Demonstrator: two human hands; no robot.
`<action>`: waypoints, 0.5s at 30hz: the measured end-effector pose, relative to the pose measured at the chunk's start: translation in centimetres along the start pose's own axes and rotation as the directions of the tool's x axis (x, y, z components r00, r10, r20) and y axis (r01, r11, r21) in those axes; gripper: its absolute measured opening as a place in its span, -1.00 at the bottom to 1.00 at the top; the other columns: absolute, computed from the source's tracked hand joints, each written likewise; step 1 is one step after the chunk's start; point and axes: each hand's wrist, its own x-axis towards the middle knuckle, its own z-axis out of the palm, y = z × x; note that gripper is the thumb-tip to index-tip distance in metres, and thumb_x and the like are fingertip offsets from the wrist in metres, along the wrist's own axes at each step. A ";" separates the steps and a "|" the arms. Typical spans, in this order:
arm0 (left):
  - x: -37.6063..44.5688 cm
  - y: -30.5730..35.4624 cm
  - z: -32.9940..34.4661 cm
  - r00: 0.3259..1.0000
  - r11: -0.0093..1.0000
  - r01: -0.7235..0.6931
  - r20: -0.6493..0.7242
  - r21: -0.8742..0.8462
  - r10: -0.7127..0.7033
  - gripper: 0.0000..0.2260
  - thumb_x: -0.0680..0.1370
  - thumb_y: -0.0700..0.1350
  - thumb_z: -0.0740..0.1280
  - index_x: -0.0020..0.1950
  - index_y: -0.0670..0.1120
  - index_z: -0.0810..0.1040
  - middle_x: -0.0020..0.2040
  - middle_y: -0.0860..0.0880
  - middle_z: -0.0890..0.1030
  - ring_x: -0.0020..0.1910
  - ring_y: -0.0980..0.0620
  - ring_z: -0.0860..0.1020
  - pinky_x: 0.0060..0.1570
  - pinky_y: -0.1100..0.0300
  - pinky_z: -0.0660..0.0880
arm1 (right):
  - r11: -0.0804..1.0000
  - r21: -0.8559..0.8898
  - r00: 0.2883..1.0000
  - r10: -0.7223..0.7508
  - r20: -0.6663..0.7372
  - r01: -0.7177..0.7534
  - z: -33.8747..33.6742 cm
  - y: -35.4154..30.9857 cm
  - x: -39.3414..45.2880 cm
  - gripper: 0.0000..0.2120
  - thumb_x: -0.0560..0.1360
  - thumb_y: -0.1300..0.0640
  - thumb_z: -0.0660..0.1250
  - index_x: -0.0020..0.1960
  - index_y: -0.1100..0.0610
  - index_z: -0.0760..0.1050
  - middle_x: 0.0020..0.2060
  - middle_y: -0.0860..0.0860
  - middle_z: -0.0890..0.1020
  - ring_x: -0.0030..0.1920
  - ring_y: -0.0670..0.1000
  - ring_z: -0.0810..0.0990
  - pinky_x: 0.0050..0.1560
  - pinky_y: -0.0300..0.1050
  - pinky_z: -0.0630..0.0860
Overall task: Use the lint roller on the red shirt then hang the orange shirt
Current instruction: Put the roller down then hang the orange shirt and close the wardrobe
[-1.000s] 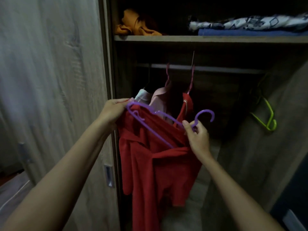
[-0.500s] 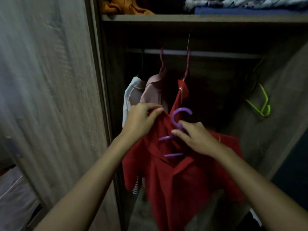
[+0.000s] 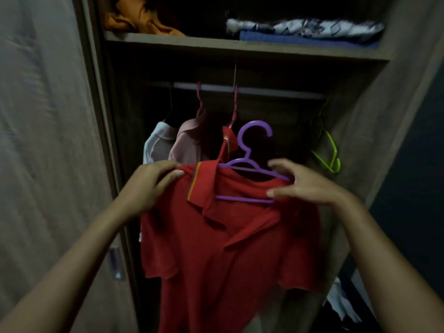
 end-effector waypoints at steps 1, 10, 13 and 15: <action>0.0 -0.4 -0.5 1.000 1.000 0.002 0.003 0.004 -0.002 -0.58 0.52 0.18 0.13 0.08 -0.07 0.61 0.01 0.06 0.66 0.00 0.21 0.54 -0.02 0.32 0.39 | 0.999 -0.002 0.996 0.036 0.082 -0.036 -0.2 0.8 -0.2 -0.45 0.31 0.05 0.57 0.24 -0.09 0.47 0.11 -0.03 0.62 0.12 0.00 0.61 0.22 -0.06 0.51; 0.0 0.0 0.8 0.997 0.997 -0.042 0.073 0.067 0.037 -0.65 0.54 0.20 0.16 0.07 0.05 0.63 -0.02 0.15 0.68 -0.01 0.24 0.56 -0.08 0.46 0.36 | 0.990 -0.131 0.984 -0.079 -0.161 0.058 2.9 -0.4 0.7 -0.61 0.30 0.12 0.57 0.10 -0.05 0.61 -0.15 -0.11 0.67 -0.21 -0.15 0.58 -0.20 -0.43 0.39; -0.1 -0.9 -0.2 0.999 0.999 0.032 -0.016 -0.037 -0.032 -0.81 0.55 0.00 0.31 0.08 0.00 0.66 -0.06 0.32 0.62 0.00 0.36 0.55 -0.07 0.55 0.37 | 0.993 -0.113 0.965 -0.049 -0.257 0.020 0.5 0.8 0.6 -0.61 0.30 0.12 0.57 0.09 -0.07 0.63 -0.04 -0.15 0.69 0.00 -0.14 0.63 0.07 -0.23 0.51; -0.5 -1.9 -0.5 0.994 0.991 0.091 -0.049 -0.098 -0.096 -0.82 0.55 -0.04 0.32 0.07 -0.01 0.67 -0.12 0.43 0.58 -0.03 0.46 0.53 -0.05 0.50 0.42 | 0.996 -0.088 0.946 -0.034 -0.323 0.005 0.1 0.8 0.1 -0.53 0.30 0.11 0.56 0.17 -0.11 0.58 0.11 -0.16 0.64 0.14 -0.13 0.59 0.22 -0.12 0.49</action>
